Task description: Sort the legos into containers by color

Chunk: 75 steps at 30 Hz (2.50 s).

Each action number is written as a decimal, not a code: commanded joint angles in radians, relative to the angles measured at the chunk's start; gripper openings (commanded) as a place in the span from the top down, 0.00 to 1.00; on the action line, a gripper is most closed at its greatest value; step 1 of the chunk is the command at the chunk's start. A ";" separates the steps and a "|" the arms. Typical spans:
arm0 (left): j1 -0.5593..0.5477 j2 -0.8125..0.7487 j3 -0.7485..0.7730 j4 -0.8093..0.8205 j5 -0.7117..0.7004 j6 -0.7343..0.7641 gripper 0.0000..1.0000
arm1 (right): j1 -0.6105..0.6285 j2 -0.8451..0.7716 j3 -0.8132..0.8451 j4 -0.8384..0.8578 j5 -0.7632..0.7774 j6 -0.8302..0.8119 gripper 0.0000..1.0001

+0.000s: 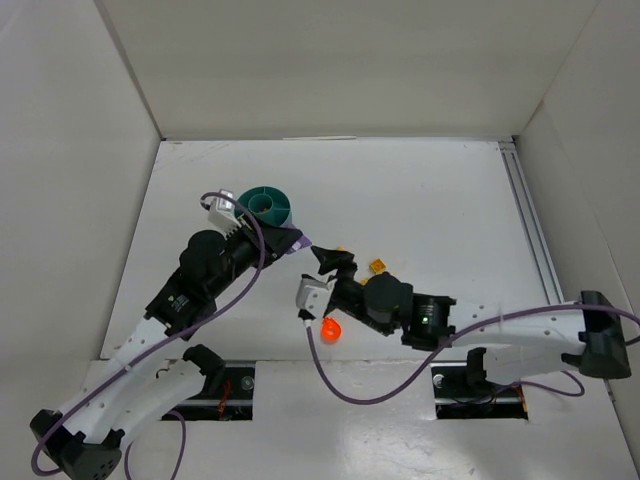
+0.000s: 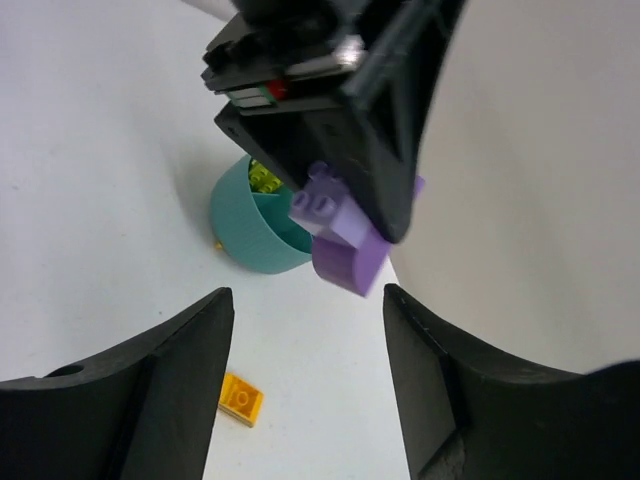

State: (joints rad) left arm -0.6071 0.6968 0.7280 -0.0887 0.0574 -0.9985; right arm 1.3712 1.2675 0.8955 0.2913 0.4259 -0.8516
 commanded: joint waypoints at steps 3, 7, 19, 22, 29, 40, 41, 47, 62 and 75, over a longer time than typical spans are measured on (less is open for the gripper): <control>0.000 0.001 -0.013 0.121 0.136 0.356 1.00 | 0.008 -0.209 -0.049 -0.118 -0.100 0.230 0.32; 0.000 -0.025 -0.154 0.324 0.316 0.512 1.00 | 0.008 -0.348 -0.064 -0.201 -0.110 0.351 0.24; 0.000 -0.114 -0.276 0.710 0.872 0.860 1.00 | -0.011 -0.244 0.218 -0.589 -0.275 0.505 0.05; 0.000 -0.094 -0.247 0.641 0.883 0.920 1.00 | -0.011 -0.221 0.253 -0.649 -0.276 0.519 0.02; 0.000 -0.071 -0.196 0.511 0.937 1.075 1.00 | -0.067 -0.195 0.299 -0.681 -0.358 0.530 0.01; 0.000 -0.092 -0.167 0.406 0.785 1.206 1.00 | -0.247 -0.066 0.355 -0.699 -0.724 0.356 0.06; 0.000 -0.092 -0.167 0.394 0.785 1.216 1.00 | -0.267 -0.053 0.355 -0.670 -0.784 0.346 0.07; 0.009 -0.062 -0.167 0.394 0.820 1.261 1.00 | -0.408 -0.022 0.339 -0.621 -1.145 0.278 0.23; 0.009 -0.042 -0.156 0.429 0.840 1.259 1.00 | -0.437 0.039 0.339 -0.632 -1.136 0.344 0.35; 0.009 -0.111 -0.156 0.399 0.785 1.250 1.00 | -0.455 0.041 0.321 -0.617 -1.159 0.373 0.37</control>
State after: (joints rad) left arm -0.6003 0.5968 0.5247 0.2722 0.8467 0.2474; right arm 0.9276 1.3357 1.1976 -0.3740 -0.6971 -0.4957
